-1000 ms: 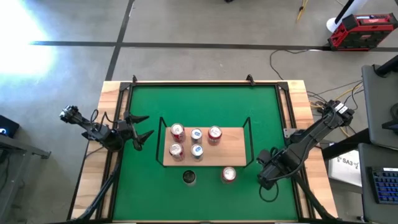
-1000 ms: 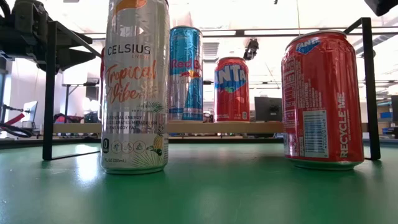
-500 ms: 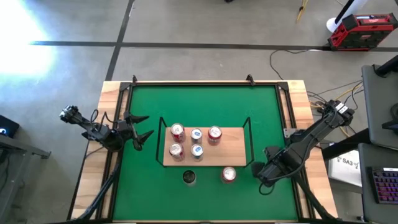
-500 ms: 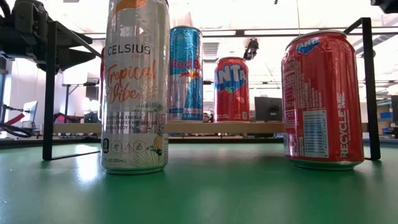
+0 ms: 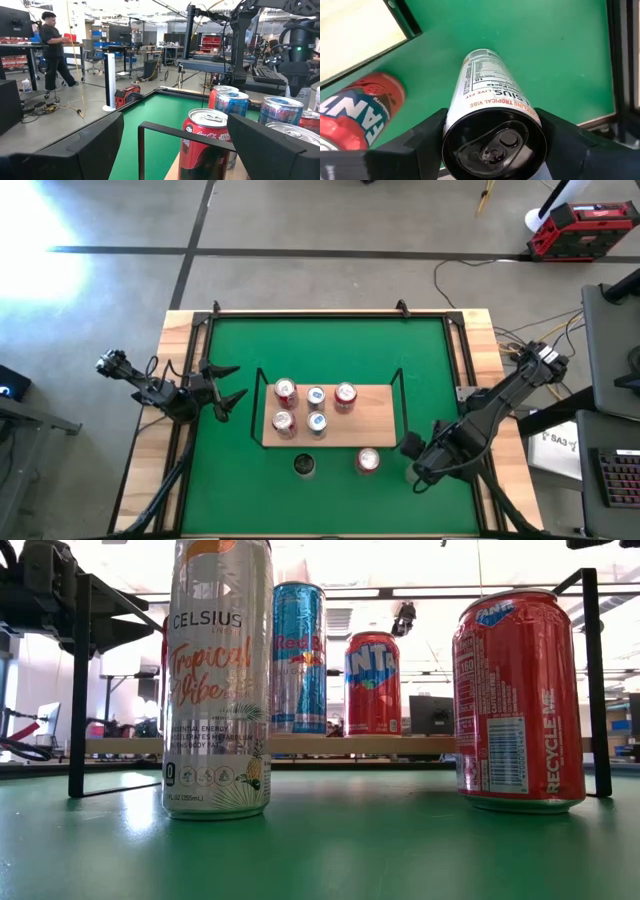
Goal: Place canned beverage on shelf
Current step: Put the right white soda can on the shelf
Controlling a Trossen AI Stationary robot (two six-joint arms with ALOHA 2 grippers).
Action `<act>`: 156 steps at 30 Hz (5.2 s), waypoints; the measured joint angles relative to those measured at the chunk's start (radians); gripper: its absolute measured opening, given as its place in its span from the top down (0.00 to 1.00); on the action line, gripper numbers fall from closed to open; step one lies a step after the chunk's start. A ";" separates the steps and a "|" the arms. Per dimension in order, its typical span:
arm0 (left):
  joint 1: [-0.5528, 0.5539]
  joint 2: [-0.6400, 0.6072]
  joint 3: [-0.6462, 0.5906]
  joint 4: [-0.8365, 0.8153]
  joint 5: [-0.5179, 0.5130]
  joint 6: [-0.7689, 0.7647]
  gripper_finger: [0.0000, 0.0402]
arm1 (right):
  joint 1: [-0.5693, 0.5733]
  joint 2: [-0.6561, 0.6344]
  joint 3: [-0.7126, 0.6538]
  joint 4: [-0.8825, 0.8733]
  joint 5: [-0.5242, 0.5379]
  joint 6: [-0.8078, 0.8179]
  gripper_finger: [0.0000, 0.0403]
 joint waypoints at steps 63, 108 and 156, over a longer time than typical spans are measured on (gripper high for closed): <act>0.000 0.000 0.000 0.000 0.000 0.000 0.15 | 0.000 0.176 0.097 -0.051 0.018 -0.598 0.09; 0.000 0.000 0.000 0.000 0.000 0.000 0.15 | 0.006 0.327 0.509 -0.249 0.050 -0.665 0.40; 0.000 0.004 0.000 0.000 0.000 0.000 0.15 | -0.562 0.281 0.590 -0.389 0.195 -1.819 0.34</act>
